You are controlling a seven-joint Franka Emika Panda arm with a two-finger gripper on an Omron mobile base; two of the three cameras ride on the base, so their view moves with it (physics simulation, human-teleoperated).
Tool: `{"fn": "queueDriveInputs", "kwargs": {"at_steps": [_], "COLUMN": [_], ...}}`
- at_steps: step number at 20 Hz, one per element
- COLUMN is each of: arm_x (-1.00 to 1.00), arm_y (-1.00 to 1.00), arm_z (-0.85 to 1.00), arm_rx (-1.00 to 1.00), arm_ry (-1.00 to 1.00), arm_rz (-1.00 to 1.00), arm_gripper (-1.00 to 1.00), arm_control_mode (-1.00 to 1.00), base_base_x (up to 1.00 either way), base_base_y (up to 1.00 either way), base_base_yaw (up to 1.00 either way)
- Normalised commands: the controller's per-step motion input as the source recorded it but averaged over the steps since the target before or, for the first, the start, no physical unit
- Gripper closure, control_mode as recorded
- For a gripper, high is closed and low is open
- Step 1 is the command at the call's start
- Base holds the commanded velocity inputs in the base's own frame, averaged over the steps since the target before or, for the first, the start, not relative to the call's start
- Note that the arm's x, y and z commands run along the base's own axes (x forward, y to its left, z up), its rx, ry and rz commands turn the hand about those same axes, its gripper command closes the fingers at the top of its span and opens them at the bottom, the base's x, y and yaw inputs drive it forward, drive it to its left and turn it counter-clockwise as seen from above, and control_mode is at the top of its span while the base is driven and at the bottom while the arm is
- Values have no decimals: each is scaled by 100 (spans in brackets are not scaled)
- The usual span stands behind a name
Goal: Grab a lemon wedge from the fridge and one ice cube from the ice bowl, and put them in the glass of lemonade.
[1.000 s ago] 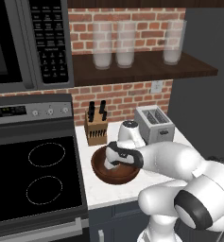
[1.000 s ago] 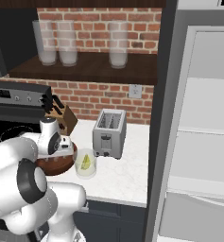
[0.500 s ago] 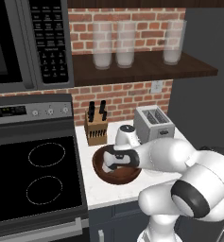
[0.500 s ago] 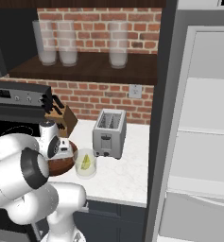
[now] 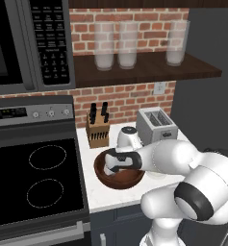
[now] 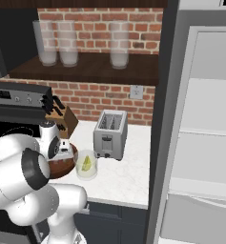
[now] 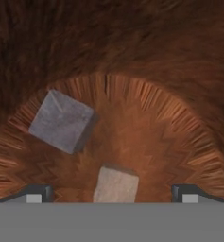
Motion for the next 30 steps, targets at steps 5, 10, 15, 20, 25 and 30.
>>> {"fn": "queueDriveInputs", "kwargs": {"at_steps": [5, 10, 15, 20, 25, 30], "arm_x": [0, 0, 0, 0, 0, 0], "arm_y": [0, 0, 0, 0, 0, 0], "arm_z": [0, 0, -6, -20, -6, 0], "arm_rx": [0, 0, 0, 0, 0, 0], "arm_ry": [0, 0, 0, -1, -2, 0], "arm_rz": [0, 0, 0, 0, -1, 0], "arm_gripper": [-100, -100, -100, -100, -100, 100], "arm_control_mode": [-100, -100, -100, -100, -100, -100], "base_base_x": [0, 0, 0, 0, 0, 0], "base_base_y": [0, 0, 0, 0, 0, 0], "base_base_yaw": [0, 0, 0, 0, 0, 0]}}
